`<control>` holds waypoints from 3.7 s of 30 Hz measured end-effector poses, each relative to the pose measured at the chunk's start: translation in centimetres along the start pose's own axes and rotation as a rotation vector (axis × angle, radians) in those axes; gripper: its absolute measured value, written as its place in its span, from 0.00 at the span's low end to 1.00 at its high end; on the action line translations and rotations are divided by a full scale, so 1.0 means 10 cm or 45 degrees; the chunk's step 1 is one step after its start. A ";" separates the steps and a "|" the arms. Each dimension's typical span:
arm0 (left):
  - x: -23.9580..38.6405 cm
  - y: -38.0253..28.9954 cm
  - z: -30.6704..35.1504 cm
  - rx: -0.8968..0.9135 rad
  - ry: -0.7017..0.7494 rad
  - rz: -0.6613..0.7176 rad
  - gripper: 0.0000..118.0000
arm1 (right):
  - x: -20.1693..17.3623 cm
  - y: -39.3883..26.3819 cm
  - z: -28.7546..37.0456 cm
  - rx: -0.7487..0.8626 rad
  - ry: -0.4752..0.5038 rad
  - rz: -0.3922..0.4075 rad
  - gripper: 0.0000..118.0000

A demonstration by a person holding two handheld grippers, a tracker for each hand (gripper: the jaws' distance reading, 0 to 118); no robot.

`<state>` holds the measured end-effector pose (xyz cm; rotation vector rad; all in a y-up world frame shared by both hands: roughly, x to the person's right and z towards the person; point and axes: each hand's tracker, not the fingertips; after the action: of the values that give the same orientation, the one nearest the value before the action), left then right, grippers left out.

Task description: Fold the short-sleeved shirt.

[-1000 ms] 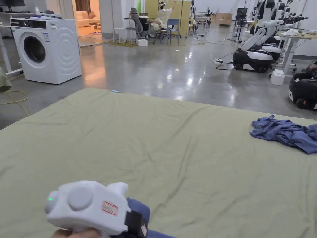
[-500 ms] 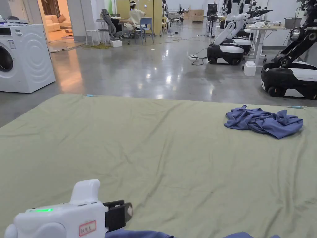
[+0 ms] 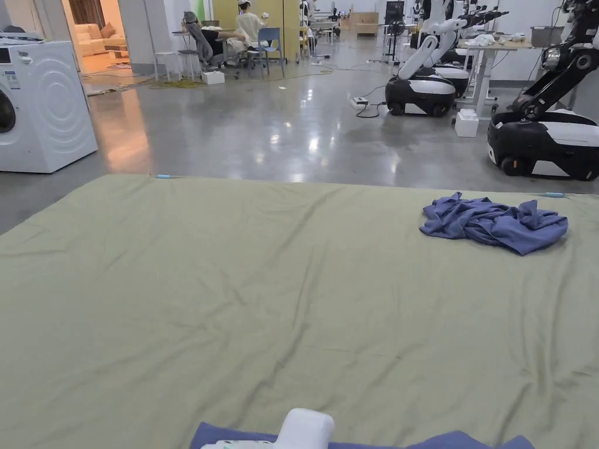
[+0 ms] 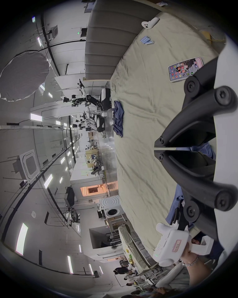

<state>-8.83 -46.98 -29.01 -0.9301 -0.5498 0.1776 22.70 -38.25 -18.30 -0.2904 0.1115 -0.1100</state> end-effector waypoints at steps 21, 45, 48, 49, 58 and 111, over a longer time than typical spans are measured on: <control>-2.41 -0.58 0.59 -0.005 -0.713 0.991 0.97 | -0.07 0.02 -0.11 -0.045 0.012 -0.177 0.04; -2.43 -0.32 1.77 0.167 -0.048 0.933 0.09 | 0.14 -0.09 -0.07 0.023 0.038 -0.174 0.04; -1.67 0.05 1.61 0.184 -0.114 0.663 0.09 | 0.11 -0.07 -0.04 0.023 0.055 -0.189 0.04; -1.46 0.19 1.50 0.171 -0.129 0.589 0.09 | 0.12 -0.07 -0.03 0.026 0.060 -0.192 0.04; -0.18 0.55 -0.14 -0.146 0.055 0.149 0.60 | 0.24 -0.12 0.18 0.075 -0.014 -0.164 0.04; -2.07 -0.47 0.39 0.047 -0.698 0.962 0.99 | -0.82 -0.97 -1.95 -0.962 0.409 -0.014 0.04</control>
<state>-28.86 -54.79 -31.17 -1.0193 -0.6683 1.1447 11.22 -51.89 -33.30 -1.0275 0.4739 -0.1219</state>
